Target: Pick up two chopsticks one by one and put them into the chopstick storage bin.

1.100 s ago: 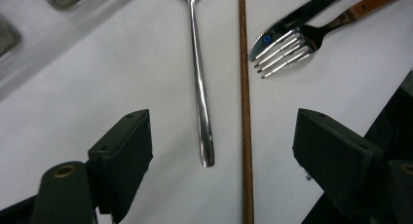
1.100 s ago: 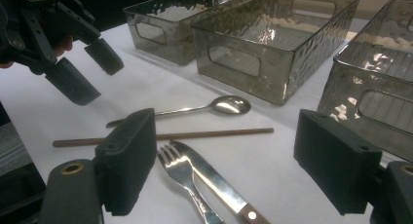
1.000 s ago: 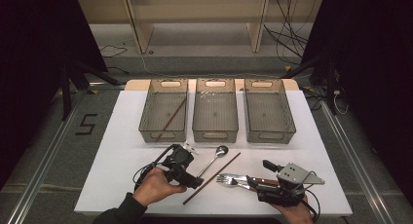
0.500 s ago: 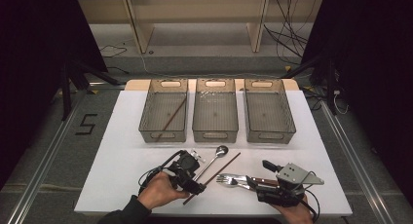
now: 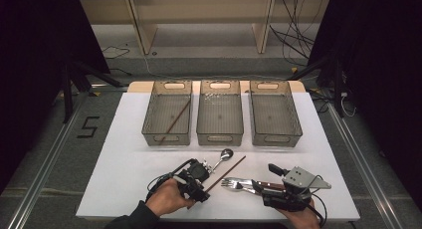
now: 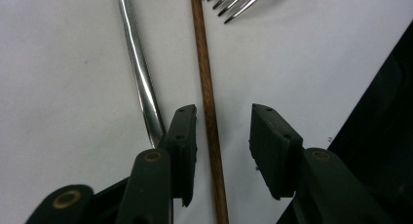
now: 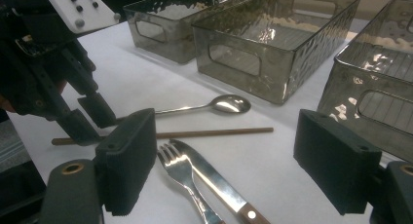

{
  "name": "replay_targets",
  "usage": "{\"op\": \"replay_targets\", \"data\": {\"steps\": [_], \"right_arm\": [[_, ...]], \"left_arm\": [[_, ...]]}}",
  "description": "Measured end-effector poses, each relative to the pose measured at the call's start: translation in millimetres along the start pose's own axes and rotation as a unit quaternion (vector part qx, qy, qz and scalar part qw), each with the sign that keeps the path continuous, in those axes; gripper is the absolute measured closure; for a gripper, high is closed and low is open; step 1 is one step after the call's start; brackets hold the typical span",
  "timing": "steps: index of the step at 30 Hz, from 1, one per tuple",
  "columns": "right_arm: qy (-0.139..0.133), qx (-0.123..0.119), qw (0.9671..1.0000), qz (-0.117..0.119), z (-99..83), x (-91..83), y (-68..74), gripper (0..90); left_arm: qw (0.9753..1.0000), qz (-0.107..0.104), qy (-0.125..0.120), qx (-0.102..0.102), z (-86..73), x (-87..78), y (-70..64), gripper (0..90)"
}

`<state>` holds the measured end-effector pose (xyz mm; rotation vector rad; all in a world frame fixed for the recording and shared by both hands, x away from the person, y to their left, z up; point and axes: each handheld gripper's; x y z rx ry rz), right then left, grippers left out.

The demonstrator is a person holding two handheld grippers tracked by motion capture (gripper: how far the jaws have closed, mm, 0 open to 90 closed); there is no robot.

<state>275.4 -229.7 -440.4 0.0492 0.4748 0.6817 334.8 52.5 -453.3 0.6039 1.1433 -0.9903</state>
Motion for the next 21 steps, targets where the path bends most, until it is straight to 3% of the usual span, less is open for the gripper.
{"op": "replay_targets", "data": {"steps": [11, 21], "right_arm": [[0.001, -0.001, 1.0000, 0.001, -0.2, 0.5, 0.6, 24.4], [0.002, -0.002, 1.0000, 0.002, -0.2, 0.8, 0.8, 24.5]], "left_arm": [[0.9998, 0.010, 0.018, -0.003, 1.5, 8.5, -1.7, 71.1], [0.9989, 0.034, 0.033, 0.007, 5.2, 9.9, -4.7, 77.7]]}}
Point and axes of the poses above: each handheld gripper's, and its own axes: x roughly forward along the jaws, z roughly out of its top, y roughly to its left, and after that the axes turned 9 degrees about x, right-handed
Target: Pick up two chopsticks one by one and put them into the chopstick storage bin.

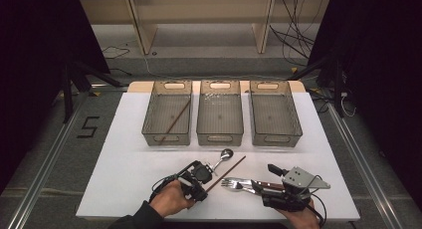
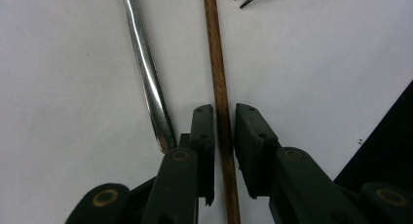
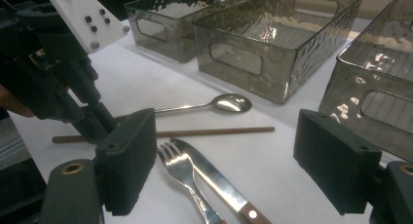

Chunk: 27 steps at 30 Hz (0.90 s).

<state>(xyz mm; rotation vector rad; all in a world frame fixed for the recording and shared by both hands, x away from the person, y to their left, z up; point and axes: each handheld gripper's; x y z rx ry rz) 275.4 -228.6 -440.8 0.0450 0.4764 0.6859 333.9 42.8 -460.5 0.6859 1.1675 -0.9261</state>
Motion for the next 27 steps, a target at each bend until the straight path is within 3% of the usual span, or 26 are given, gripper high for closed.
{"op": "replay_targets", "data": {"steps": [7, 16, 27], "right_arm": [[0.001, 0.000, 1.0000, 0.000, -0.1, 0.2, 0.2, 24.5], [0.003, 0.000, 1.0000, -0.002, -0.3, 0.6, -0.2, 24.8], [0.001, -0.003, 1.0000, -0.002, -0.4, 1.1, -0.1, 25.0]], "left_arm": [[1.0000, -0.004, 0.004, -0.005, 0.6, -0.2, 3.8, 82.6], [0.9999, -0.008, 0.008, -0.011, 1.9, 0.5, 4.4, 82.5], [0.9999, -0.004, 0.008, -0.006, 2.6, 0.8, 3.0, 83.3]]}}
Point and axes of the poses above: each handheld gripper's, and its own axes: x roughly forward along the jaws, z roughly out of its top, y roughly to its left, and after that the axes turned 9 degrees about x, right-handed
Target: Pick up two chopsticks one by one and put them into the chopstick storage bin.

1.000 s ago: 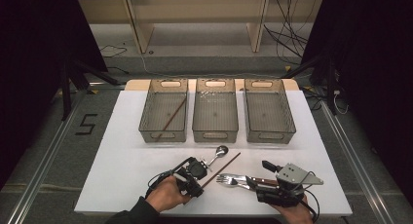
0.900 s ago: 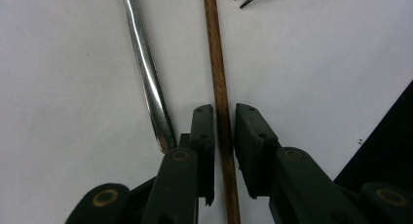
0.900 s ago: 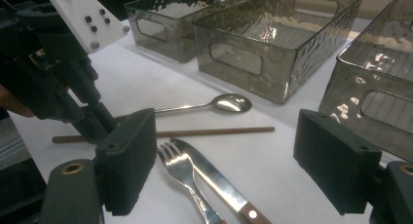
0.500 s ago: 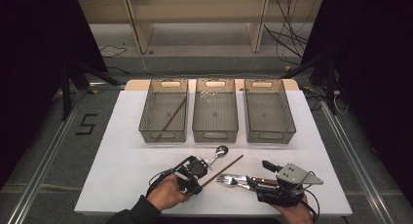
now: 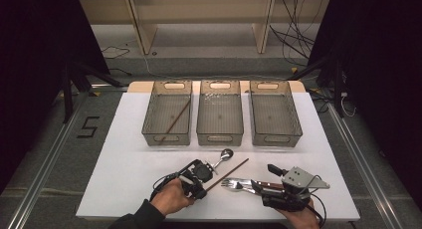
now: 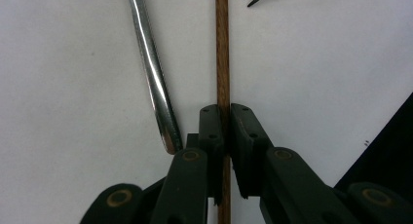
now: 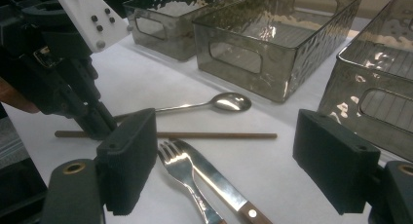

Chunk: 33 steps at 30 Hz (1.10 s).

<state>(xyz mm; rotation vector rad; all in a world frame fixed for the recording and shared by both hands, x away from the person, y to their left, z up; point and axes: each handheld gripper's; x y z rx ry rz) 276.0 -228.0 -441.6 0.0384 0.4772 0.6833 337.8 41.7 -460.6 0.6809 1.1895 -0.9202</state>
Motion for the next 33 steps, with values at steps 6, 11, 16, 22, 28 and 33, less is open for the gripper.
{"op": "replay_targets", "data": {"steps": [6, 11, 16, 22, 28, 33], "right_arm": [[0.000, 0.002, 1.0000, 0.000, -0.1, -0.1, 0.1, 25.0], [0.001, 0.003, 1.0000, -0.001, -0.1, -0.5, 0.0, 25.0], [0.000, 0.004, 1.0000, -0.001, -0.1, -0.9, -0.5, 25.0], [0.000, 0.003, 1.0000, -0.001, -0.1, -0.7, -0.4, 25.0], [-0.001, 0.003, 1.0000, -0.001, -0.1, -0.7, -0.3, 25.0], [-0.001, 0.003, 1.0000, 0.000, -0.1, -0.7, -0.4, 25.0]], "left_arm": [[1.0000, -0.002, -0.003, 0.002, -0.6, -0.1, 0.3, 84.2], [1.0000, -0.005, -0.005, 0.006, -1.1, -0.7, 2.2, 84.3], [0.9999, -0.002, -0.008, 0.006, -1.6, -2.0, 4.2, 84.3], [0.9997, -0.005, -0.020, 0.009, -3.6, -9.9, 8.4, 84.3], [0.9987, -0.014, -0.048, 0.010, -5.1, -23.9, 12.4, 84.3], [0.9969, -0.011, -0.078, 0.001, -7.8, -35.8, 18.5, 84.3]]}}
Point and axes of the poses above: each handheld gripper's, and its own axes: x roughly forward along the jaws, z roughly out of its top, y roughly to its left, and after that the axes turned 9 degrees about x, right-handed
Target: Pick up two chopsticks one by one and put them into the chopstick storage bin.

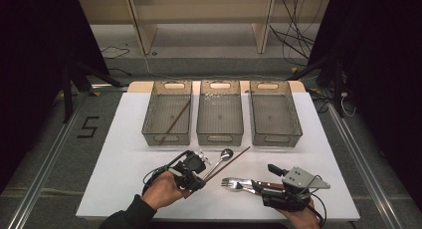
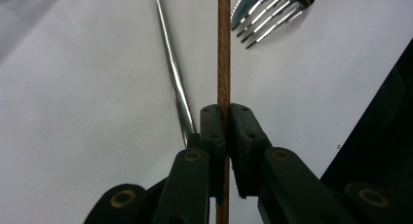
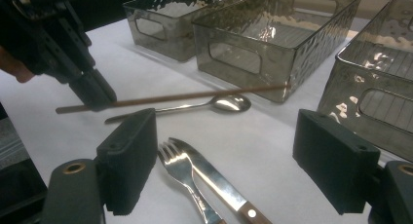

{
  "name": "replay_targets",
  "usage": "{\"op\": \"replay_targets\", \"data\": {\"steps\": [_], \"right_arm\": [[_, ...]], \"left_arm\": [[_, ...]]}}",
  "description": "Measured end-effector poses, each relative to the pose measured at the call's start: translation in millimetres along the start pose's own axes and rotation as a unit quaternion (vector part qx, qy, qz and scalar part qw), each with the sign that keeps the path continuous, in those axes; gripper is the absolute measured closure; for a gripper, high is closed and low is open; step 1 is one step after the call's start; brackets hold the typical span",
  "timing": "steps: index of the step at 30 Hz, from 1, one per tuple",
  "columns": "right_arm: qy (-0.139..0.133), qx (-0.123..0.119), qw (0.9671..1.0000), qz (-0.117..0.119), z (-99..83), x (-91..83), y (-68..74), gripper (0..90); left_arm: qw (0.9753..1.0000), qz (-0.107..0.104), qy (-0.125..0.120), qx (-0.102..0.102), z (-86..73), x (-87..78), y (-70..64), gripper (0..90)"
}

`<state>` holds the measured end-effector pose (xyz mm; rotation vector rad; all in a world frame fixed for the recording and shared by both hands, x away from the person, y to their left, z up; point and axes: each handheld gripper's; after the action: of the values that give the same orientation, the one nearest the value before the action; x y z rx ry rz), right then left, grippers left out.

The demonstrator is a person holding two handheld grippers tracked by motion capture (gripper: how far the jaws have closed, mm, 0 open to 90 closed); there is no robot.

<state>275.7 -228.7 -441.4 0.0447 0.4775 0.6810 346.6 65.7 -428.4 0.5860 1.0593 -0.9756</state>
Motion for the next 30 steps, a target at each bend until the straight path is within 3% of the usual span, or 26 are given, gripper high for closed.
{"op": "replay_targets", "data": {"steps": [8, 14, 21, 30], "right_arm": [[0.001, 0.000, 1.0000, -0.001, 0.1, -0.4, -0.2, 25.0], [0.001, 0.000, 1.0000, -0.001, 0.1, -0.3, 0.0, 25.0], [0.000, 0.002, 1.0000, -0.001, 0.3, -0.3, -0.4, 25.0], [0.000, 0.003, 1.0000, -0.001, 0.2, 0.3, -0.6, 24.9]], "left_arm": [[0.9992, 0.011, -0.037, -0.013, -2.6, -22.5, 10.1, 84.3], [0.9966, 0.027, -0.069, -0.035, -8.1, -43.3, 25.7, 84.3], [0.9898, 0.042, -0.112, -0.077, -21.2, -66.3, 54.3, 84.3], [0.9813, 0.065, -0.140, -0.115, -31.8, -79.7, 85.4, 84.2]]}}
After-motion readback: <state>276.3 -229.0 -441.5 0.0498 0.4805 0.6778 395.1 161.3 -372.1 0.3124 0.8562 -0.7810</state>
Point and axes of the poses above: each handheld gripper's, and its own axes: x roughly forward along the jaws, z roughly out of its top, y roughly to its left, and after that the axes turned 9 degrees about x, right-handed
